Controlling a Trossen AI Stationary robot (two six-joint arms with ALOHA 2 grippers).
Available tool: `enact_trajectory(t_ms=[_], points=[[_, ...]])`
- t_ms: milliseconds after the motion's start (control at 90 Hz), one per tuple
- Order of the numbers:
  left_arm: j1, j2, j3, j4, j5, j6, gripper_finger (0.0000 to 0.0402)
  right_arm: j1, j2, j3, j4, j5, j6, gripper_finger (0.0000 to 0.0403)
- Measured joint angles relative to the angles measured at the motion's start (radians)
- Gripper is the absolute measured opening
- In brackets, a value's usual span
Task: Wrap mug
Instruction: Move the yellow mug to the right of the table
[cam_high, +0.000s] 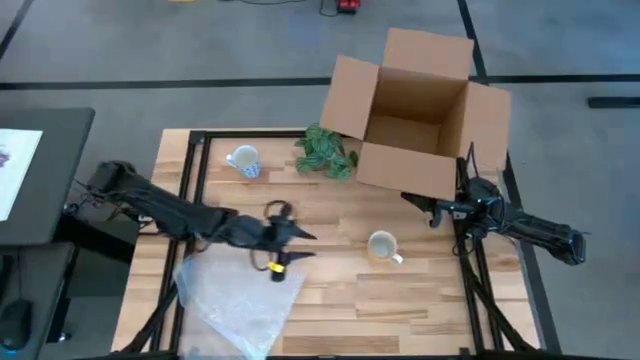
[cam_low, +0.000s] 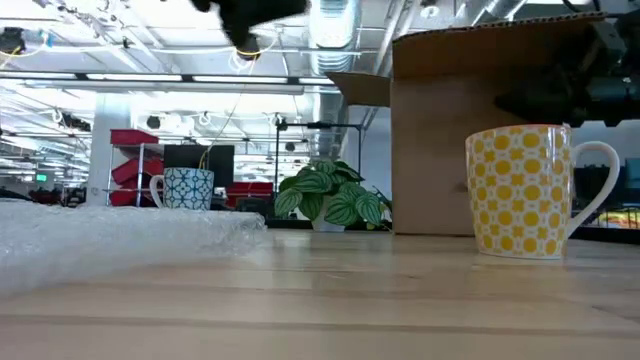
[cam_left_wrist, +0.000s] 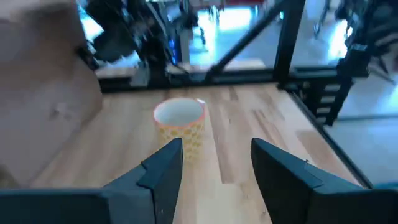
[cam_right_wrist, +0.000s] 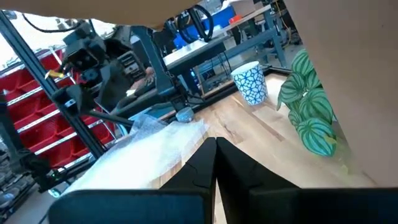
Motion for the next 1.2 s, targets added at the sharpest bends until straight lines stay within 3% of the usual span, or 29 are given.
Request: enact_trajectory(t_ms=[100, 244, 322, 433, 556, 767, 922, 1067, 1133, 1200], points=[[-0.013, -0.079, -0.073, 0.016, -0.032, -0.004, 0.0169, 0.000, 0.001, 0.000, 0.066, 0.032, 0.011, 0.0000], [-0.020, -0.164, -0.145, 0.012, -0.053, -0.038, 0.0169, 0.009, 0.008, 0.008, 0.148, 0.023, 0.260, 0.0000], [-0.020, -0.185, -0.170, 0.018, -0.056, -0.049, 0.0169, 0.033, 0.020, 0.011, 0.214, -0.039, 0.324, 0.0000], [-0.024, -0.194, -0.191, 0.034, -0.060, -0.052, 0.0169, 0.162, 0.069, 0.011, 0.346, -0.100, 0.327, 0.0000], [-0.039, -0.194, -0.196, 0.030, -0.059, -0.052, 0.0169, 0.380, 0.166, 0.020, 0.498, 0.000, 0.220, 0.0000], [-0.071, -0.194, -0.196, 0.037, -0.059, -0.055, 0.0169, 0.762, 0.453, 0.155, 0.495, 0.278, 0.050, 0.0000], [-0.078, -0.194, -0.196, 0.037, -0.058, -0.052, 0.0169, 0.979, 0.717, 0.359, 0.502, 0.338, -0.128, 0.0000], [-0.078, -0.194, -0.196, 0.037, -0.058, -0.052, 0.0169, 1.078, 0.945, 0.552, 0.497, 0.338, -0.282, 0.0000], [-0.078, -0.194, -0.196, 0.037, -0.058, -0.052, 0.0169, 1.080, 1.036, 0.647, 0.442, 0.354, -0.247, 0.0000], [-0.078, -0.194, -0.196, 0.037, -0.058, -0.052, 0.0169, 1.070, 1.114, 0.764, 0.265, 0.398, -0.164, 0.0004]])
